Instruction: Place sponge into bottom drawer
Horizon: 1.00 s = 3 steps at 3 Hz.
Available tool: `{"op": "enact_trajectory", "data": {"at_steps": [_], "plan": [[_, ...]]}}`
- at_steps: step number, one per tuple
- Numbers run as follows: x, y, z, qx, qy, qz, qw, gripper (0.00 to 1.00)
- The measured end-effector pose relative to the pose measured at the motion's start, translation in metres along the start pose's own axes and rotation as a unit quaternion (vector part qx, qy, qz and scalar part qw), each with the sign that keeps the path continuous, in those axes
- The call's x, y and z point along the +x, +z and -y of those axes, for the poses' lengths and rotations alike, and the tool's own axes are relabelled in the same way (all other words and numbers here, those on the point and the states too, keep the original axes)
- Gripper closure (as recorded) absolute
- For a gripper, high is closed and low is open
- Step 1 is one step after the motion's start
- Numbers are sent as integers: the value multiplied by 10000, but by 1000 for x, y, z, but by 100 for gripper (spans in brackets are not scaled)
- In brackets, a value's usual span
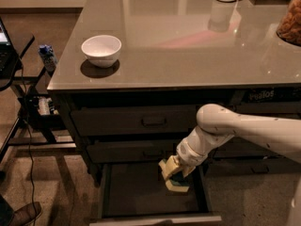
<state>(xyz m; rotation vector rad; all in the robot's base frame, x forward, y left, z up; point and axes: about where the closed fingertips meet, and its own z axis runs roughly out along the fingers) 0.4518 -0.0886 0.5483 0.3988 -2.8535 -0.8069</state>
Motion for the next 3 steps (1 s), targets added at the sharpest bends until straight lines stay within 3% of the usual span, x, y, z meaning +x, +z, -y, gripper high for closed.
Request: {"op": "enact_trajectory", "data": {"at_steps": [1, 3], "plan": [[0, 39, 14, -252, 176, -167, 9994, 100], [3, 50, 16, -317, 223, -254, 9989, 100]]}}
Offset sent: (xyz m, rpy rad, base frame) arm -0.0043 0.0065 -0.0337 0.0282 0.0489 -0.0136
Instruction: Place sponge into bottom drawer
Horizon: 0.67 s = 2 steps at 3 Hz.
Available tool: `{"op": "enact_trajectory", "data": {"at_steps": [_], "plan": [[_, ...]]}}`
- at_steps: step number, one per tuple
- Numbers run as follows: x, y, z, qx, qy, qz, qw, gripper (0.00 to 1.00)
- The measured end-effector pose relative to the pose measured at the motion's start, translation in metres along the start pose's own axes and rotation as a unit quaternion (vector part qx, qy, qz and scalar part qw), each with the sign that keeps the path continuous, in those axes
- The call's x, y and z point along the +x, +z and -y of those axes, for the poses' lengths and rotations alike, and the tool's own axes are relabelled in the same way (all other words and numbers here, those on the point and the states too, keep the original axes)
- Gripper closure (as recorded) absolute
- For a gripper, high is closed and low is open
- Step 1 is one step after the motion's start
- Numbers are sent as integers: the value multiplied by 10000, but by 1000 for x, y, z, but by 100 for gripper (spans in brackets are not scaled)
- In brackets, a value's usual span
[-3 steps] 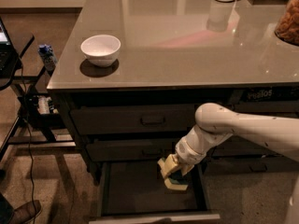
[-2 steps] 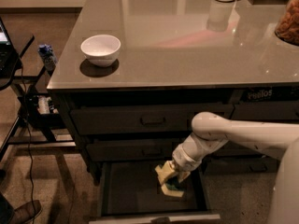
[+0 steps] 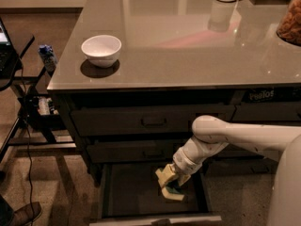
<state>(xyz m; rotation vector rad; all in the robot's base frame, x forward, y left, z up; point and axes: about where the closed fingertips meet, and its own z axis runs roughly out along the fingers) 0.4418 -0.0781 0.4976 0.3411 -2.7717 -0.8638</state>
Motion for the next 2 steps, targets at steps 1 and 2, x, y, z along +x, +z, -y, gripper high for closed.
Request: {"op": "enact_trajectory", "data": {"at_steps": [1, 2], "plan": [[-6, 45, 7, -282, 244, -50, 9993, 100], [-22, 92, 21, -567, 613, 34, 9965, 100]]}}
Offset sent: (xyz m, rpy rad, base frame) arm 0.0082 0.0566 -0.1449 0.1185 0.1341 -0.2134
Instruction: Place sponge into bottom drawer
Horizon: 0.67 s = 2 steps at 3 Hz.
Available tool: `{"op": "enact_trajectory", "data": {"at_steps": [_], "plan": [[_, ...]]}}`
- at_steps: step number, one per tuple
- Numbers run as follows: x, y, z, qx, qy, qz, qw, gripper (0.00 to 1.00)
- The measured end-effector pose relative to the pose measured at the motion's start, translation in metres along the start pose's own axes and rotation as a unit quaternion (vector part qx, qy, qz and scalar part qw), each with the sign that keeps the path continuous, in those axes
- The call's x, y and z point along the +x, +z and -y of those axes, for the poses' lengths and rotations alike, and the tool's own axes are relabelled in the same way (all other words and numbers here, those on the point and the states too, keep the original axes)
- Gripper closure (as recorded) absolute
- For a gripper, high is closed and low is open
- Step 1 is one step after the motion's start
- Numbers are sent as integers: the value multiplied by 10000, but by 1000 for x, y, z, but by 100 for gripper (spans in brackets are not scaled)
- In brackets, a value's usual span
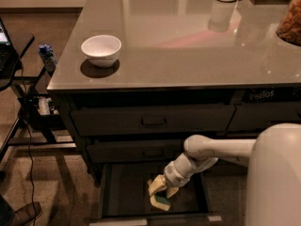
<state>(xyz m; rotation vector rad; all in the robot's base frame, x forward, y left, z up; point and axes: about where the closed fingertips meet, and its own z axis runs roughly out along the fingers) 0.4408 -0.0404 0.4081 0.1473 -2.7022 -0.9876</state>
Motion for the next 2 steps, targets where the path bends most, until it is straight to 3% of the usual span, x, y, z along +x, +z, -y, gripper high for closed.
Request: {"op": "enact_trajectory", "data": {"at_steps": [1, 2], "plan": [[-14, 26, 15, -182, 315, 99, 9993, 100], [-14, 27, 15, -182, 317, 99, 9993, 100]]}}
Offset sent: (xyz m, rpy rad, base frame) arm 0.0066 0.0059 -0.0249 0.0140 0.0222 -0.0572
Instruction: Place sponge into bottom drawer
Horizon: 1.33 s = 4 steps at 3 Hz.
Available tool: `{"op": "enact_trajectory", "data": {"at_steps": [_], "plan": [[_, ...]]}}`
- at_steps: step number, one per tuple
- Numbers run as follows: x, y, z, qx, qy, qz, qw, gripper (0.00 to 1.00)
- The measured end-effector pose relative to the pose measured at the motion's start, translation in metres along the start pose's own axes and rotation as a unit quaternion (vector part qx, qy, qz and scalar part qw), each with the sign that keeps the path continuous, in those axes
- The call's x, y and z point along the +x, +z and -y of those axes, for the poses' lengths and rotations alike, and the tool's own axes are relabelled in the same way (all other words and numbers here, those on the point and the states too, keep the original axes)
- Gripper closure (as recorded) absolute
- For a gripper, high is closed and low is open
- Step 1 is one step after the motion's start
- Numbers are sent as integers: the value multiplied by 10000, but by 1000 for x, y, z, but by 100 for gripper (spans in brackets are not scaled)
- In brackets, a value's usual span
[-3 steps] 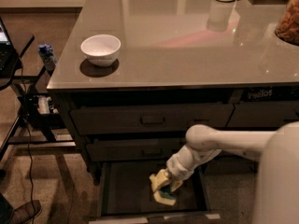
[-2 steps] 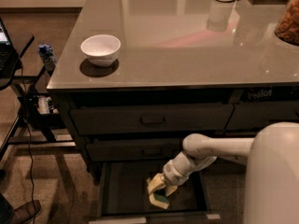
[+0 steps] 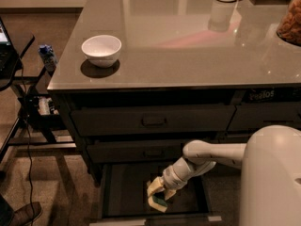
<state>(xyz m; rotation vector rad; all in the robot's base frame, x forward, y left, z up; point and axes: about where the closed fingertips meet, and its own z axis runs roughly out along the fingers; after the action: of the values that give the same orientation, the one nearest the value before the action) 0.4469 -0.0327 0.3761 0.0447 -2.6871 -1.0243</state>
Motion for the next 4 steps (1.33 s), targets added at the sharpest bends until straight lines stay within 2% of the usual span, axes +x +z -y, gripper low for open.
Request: {"op": "enact_trajectory", "data": {"at_steps": [1, 2, 3, 4], "plan": [[-7, 20, 19, -66, 364, 110, 9993, 100], [-19, 31, 46, -3, 814, 410, 9958, 100], [-30, 34, 68, 32, 1187, 689, 9905, 100], [-39, 42, 86, 3, 1539, 815, 9847, 100]]}}
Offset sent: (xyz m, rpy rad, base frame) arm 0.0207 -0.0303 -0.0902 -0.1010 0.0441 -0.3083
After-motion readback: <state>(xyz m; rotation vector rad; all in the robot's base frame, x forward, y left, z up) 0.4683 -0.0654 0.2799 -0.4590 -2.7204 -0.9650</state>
